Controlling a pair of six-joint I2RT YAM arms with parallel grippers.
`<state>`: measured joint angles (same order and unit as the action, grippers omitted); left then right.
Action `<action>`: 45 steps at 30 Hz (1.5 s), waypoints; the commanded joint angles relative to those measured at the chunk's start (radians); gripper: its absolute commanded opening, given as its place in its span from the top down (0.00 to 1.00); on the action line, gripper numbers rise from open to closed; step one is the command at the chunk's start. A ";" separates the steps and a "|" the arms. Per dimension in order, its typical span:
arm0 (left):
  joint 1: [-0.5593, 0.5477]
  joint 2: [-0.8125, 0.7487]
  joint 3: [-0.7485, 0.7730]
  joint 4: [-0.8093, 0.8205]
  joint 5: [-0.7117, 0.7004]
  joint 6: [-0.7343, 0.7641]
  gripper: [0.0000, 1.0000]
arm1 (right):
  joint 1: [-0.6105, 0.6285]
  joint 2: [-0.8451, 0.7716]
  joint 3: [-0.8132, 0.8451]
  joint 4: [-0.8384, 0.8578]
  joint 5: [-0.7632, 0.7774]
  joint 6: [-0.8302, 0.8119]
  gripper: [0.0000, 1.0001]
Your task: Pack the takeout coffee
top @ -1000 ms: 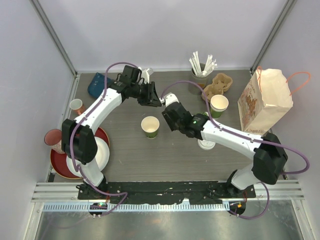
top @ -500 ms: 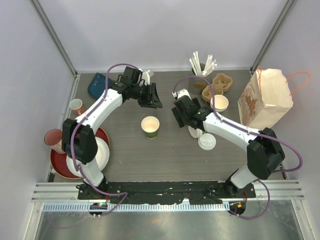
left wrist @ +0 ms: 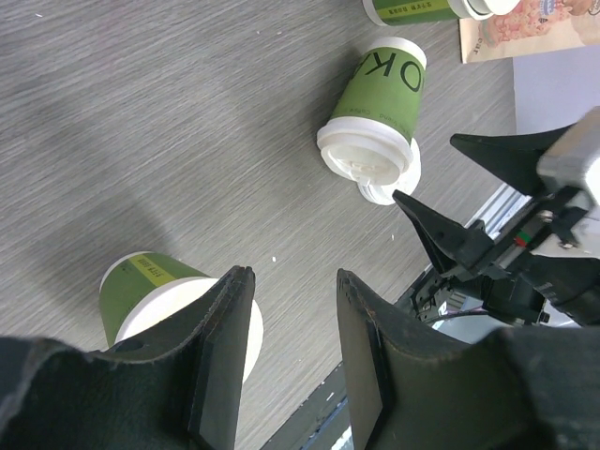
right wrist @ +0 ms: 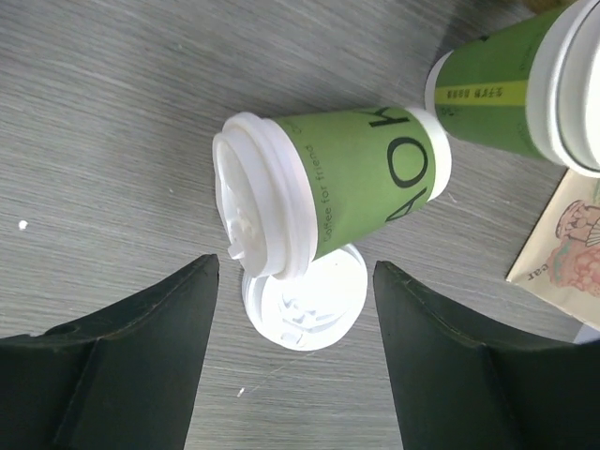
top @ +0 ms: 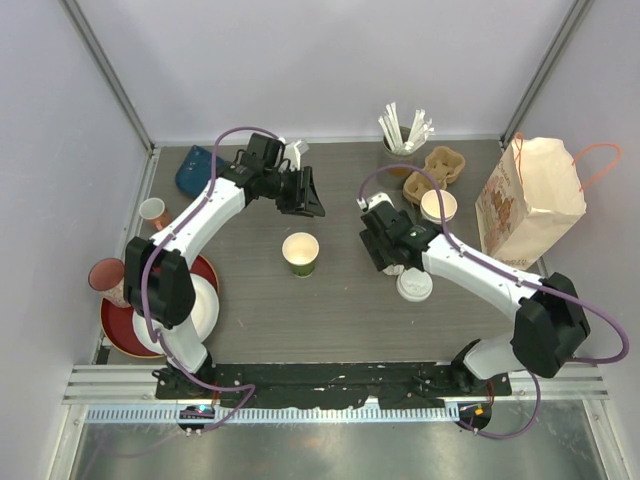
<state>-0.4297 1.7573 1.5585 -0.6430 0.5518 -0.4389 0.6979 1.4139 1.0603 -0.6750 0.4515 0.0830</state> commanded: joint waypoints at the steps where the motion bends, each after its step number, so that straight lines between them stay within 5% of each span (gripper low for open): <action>1: -0.001 -0.027 0.009 0.019 0.031 0.006 0.55 | -0.021 0.016 -0.039 0.053 0.003 -0.002 0.31; 20: -0.003 -0.055 0.003 0.023 0.036 0.003 0.55 | -0.054 0.065 -0.011 0.049 -0.056 0.023 0.75; 33: -0.001 -0.050 0.012 0.013 0.036 0.015 0.55 | -0.101 -0.023 0.096 -0.040 -0.172 0.116 0.86; 45: 0.006 -0.084 0.034 0.005 0.005 0.042 0.54 | -0.337 -0.104 0.113 0.017 -0.850 0.262 0.91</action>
<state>-0.4286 1.7481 1.5612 -0.6498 0.5594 -0.4149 0.4004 1.3457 1.1614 -0.7181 -0.1059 0.2630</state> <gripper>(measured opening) 0.454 0.289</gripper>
